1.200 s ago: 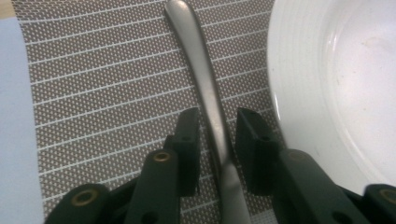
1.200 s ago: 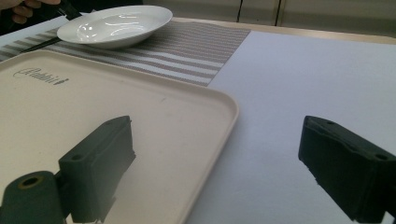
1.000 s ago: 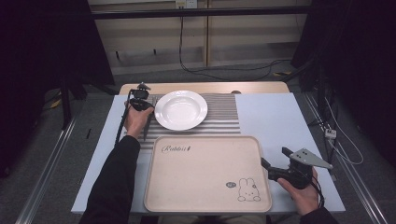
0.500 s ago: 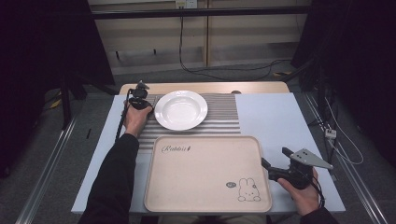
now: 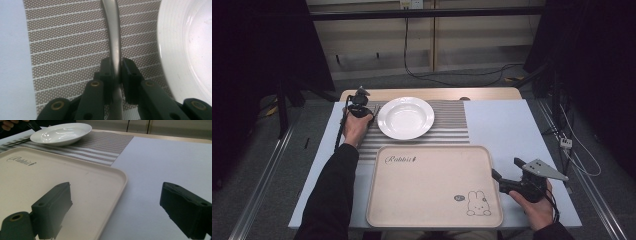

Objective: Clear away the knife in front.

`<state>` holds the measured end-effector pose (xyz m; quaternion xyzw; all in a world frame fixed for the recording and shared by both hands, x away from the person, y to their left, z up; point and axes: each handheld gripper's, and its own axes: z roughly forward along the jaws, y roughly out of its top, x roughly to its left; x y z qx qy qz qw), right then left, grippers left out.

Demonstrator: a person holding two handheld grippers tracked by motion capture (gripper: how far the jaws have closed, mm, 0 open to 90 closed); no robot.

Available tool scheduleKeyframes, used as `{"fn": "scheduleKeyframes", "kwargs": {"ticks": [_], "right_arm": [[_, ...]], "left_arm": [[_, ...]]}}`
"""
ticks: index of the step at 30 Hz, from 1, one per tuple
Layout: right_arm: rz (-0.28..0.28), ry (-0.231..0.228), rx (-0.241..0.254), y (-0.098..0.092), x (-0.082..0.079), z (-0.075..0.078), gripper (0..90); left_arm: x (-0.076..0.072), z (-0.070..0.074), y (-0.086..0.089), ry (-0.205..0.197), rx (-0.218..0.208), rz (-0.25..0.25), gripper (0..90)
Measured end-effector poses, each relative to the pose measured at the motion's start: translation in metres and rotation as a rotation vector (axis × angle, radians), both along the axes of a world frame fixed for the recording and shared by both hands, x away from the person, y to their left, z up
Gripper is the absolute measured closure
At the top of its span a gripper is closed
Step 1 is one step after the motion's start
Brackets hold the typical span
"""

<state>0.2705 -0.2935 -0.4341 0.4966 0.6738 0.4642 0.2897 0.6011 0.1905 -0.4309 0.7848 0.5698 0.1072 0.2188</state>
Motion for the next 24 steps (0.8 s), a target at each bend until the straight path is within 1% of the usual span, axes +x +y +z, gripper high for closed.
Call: {"fn": "scheduleKeyframes", "kwargs": {"ticks": [6,12,14,15,17,18,20,21,22,24], "right_arm": [[-0.002,0.001,-0.002,0.0001,0.0004,-0.0001,9.8],[0.0,0.001,-0.002,0.0002,0.0005,-0.0003,9.8],[0.0,0.001,-0.002,0.0002,0.0005,-0.0003,9.8],[0.0,0.001,-0.003,0.0001,0.0004,-0.0003,9.7],[-0.003,0.003,-0.002,0.0,0.0003,-0.0004,9.7],[-0.004,0.004,-0.001,-0.0001,0.0004,-0.0004,9.7],[-0.004,0.002,-0.003,0.0,0.0001,-0.0002,9.7],[-0.002,0.001,-0.005,0.0001,0.0001,-0.0002,9.7],[-0.002,0.001,-0.005,0.0002,0.0002,-0.0003,9.7],[-0.002,0.002,-0.004,0.0002,0.0002,-0.0002,9.7]], "left_arm": [[-0.0016,0.0056,0.0029,-0.016,-0.012,0.007,79.9],[-0.0033,0.0044,0.0046,0.003,0.006,-0.003,79.8],[-0.0047,0.004,0.0053,0.011,0.014,-0.016,79.8],[-0.0056,0.0029,0.0055,0.013,0.011,-0.009,79.8],[-0.006,-0.0002,0.0065,0.036,0.011,-0.012,79.8],[-0.0064,-0.0003,0.0067,0.03,0.008,-0.011,79.8],[-0.0062,-0.0002,0.0063,0.027,0.015,-0.015,79.6],[-0.006,-0.0011,0.0053,0.014,0.016,-0.006,79.5],[-0.0053,-0.001,0.0058,0.014,0.017,-0.01,79.0],[-0.0037,-0.0018,0.0058,0.008,-0.001,-0.01,78.3]]}}
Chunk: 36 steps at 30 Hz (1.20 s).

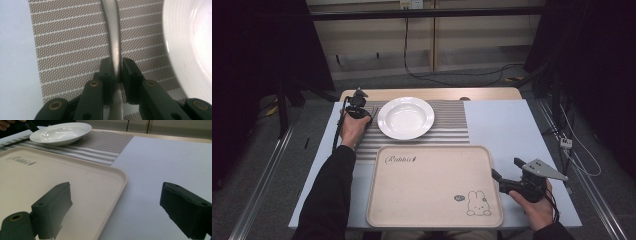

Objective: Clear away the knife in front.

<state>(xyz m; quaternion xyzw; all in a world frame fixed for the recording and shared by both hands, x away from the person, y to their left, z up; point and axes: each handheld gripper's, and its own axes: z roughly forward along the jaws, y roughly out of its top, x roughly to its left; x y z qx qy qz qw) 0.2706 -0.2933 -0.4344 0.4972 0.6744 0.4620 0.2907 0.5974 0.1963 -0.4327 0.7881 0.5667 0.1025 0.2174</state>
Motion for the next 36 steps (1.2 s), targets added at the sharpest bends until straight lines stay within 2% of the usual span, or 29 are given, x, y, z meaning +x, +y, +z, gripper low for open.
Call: {"fn": "scheduleKeyframes", "kwargs": {"ticks": [5,7,9,13,16,19,23,27,29,36], "right_arm": [[0.001,0.001,0.001,0.0,0.0,0.0,9.7],[0.001,0.002,0.003,0.0,0.0,0.0,9.7],[0.003,0.001,0.002,0.0,0.0,0.0,9.7],[0.005,0.001,0.0,0.0,0.001,0.0,9.7],[0.007,-0.003,-0.003,0.001,0.001,0.0,9.7],[0.006,-0.002,0.001,0.0,0.001,0.0,9.7],[0.0,0.001,0.001,0.0,0.001,0.0,9.7],[-0.001,0.001,0.002,-0.001,0.0,0.0,9.7],[-0.001,0.001,0.0,-0.001,0.0,0.0,9.7],[-0.002,-0.001,-0.002,0.0,0.0,0.0,9.6]], "left_arm": [[0.004,-0.001,-0.004,-0.008,0.0,0.007,72.2],[0.005,-0.001,-0.004,-0.019,0.017,0.008,74.5],[0.006,-0.001,-0.003,-0.011,0.004,0.006,74.4],[0.005,-0.001,-0.007,-0.02,0.045,-0.004,76.1],[0.005,-0.001,-0.007,-0.011,0.03,-0.002,79.4],[0.003,0.0,-0.008,-0.008,0.05,-0.014,79.7],[0.003,0.0,-0.006,-0.005,0.023,0.008,79.8],[0.001,0.003,-0.002,-0.011,0.022,0.014,79.8],[0.001,0.006,0.0,-0.01,0.002,0.021,79.9],[-0.002,0.015,0.007,-0.009,-0.007,0.014,79.9]]}}
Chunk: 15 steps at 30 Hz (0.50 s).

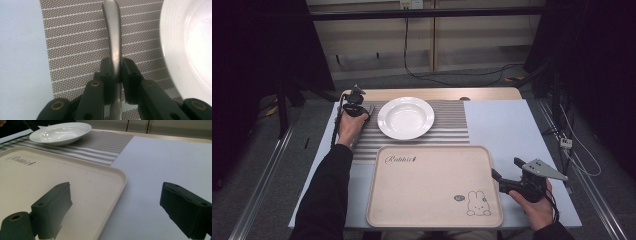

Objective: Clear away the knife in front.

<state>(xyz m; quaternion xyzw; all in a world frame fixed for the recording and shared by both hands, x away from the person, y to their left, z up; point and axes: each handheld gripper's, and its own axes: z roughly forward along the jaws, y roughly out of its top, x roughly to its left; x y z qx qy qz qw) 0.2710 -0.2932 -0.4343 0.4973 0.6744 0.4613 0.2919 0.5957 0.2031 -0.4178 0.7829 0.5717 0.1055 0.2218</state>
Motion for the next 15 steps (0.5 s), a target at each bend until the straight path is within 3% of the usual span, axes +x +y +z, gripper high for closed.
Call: {"fn": "scheduleKeyframes", "kwargs": {"ticks": [15], "right_arm": [[0.001,-0.002,-0.001,0.0,0.0,0.0,9.6]], "left_arm": [[-0.01,0.018,0.005,-0.039,-0.019,-0.009,79.8]]}}
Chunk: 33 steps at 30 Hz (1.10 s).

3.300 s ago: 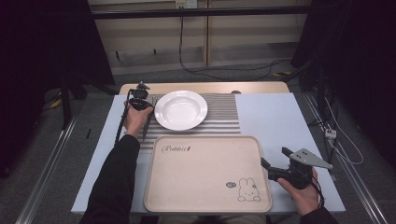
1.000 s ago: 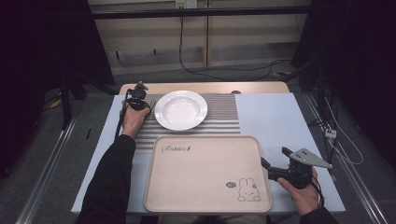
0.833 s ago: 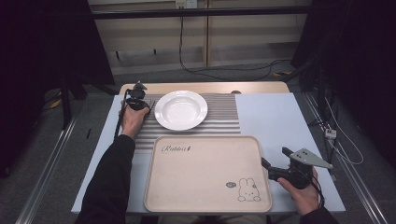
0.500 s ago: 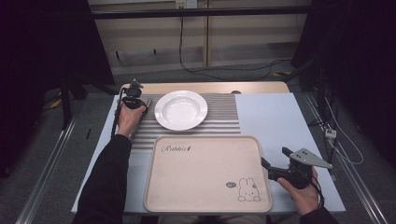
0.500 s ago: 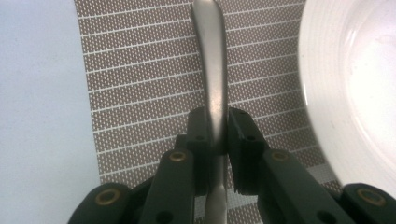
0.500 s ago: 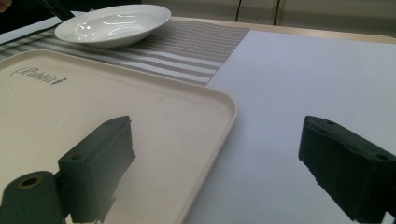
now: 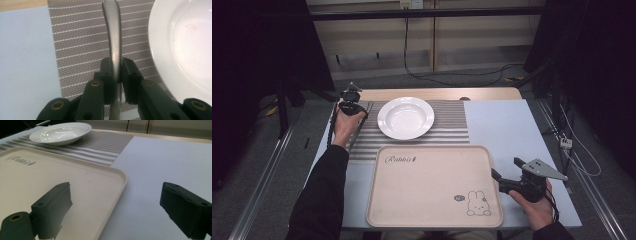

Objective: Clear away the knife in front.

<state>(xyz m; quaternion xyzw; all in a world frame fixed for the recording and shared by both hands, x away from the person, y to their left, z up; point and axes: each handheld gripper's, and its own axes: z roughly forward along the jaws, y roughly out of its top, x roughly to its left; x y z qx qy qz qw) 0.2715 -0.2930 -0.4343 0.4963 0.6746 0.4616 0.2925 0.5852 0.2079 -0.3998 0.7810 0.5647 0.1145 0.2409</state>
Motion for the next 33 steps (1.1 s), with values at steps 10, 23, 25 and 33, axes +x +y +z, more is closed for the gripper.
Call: {"fn": "scheduleKeyframes", "kwargs": {"ticks": [10,23,25,33], "right_arm": [[0.0,0.001,-0.001,0.0,0.0,0.0,9.6],[0.001,0.0,-0.002,0.001,0.0,0.0,9.7],[0.002,0.0,-0.004,0.001,0.0,0.0,9.6],[0.003,-0.001,-0.005,0.002,0.0,0.0,9.6]], "left_arm": [[-0.011,0.007,0.001,-0.021,-0.023,0.0,79.8],[-0.03,0.021,0.002,-0.029,-0.029,-0.003,79.8],[-0.032,0.022,0.0,-0.031,-0.028,-0.008,79.8],[-0.043,0.025,-0.007,-0.046,-0.039,-0.028,79.8]]}}
